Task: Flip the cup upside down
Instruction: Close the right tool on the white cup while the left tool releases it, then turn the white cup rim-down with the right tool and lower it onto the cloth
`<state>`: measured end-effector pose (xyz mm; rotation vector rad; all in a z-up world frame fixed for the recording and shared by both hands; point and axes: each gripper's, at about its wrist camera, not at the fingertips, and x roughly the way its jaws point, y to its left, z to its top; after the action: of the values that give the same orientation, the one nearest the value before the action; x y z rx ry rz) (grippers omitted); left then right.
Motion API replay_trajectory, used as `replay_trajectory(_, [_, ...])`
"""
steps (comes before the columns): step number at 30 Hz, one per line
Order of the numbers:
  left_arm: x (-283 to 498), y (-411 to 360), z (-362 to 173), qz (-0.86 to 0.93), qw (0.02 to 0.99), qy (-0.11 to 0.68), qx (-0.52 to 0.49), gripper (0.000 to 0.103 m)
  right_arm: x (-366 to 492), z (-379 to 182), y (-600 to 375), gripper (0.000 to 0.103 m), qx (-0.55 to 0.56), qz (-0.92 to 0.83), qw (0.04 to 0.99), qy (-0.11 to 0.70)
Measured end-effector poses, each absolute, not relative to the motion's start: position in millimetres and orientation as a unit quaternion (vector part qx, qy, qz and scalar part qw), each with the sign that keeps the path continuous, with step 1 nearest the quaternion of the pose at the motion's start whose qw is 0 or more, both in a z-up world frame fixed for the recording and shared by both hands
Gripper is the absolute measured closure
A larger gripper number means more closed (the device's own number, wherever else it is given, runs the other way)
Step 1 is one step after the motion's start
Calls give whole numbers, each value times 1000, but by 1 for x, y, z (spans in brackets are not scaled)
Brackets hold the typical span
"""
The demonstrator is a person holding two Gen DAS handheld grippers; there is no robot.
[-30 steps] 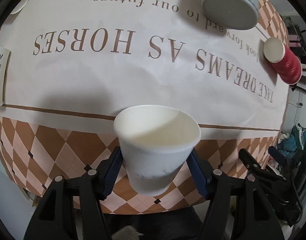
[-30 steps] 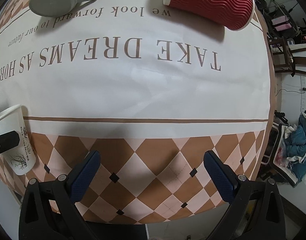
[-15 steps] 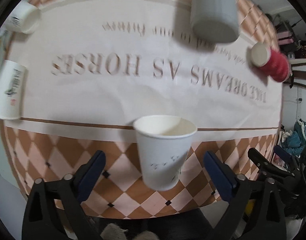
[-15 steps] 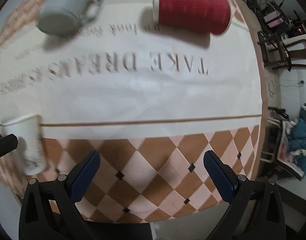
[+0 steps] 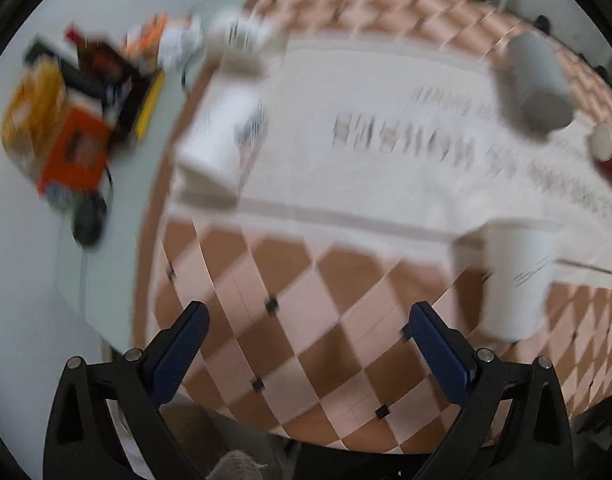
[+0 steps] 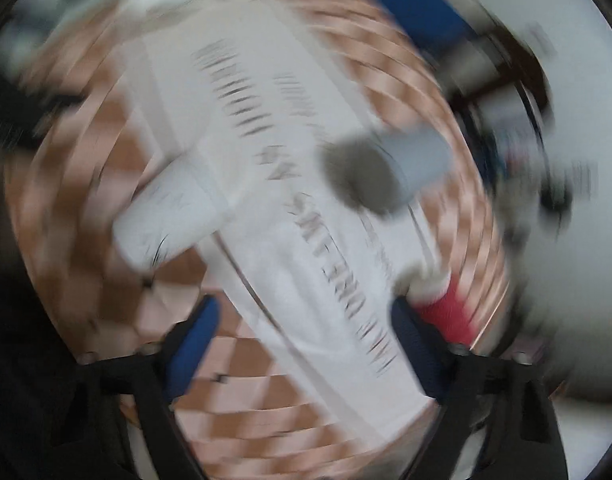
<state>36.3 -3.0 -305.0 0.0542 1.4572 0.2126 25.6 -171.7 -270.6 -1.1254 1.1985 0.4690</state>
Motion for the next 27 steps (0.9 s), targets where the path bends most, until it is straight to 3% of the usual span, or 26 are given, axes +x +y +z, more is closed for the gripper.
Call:
replay_trajectory(5, [21,8,-346,117,720,684,13,1,-41,-324,-138,26,-776,312,462,295])
replay_trajectory(9, [14,18,-359,127,714,689,-19,1,-63,-358,-142,26,-864,354,322,155])
replay_trajectory(13, [10,27,-366,136,710,690,-38,1,-68,-383,-149,27,-898,373,223,70])
replay_trajectory(14, [9,32,-366,140,710,689,-40,1,-66,-389,-150,36,-902,375,205,60])
replay_trajectory(15, [8,35,-365,143,710,688,-41,1,-63,-394,-151,38,-905,374,193,57])
replay_trajectory(19, [8,54,-366,155,709,686,-52,1,-56,-394,-149,40,-904,377,191,63])
replay_trajectory(27, [16,66,-353,159,721,674,-30,1,-18,-372,-117,41,-842,359,319,247])
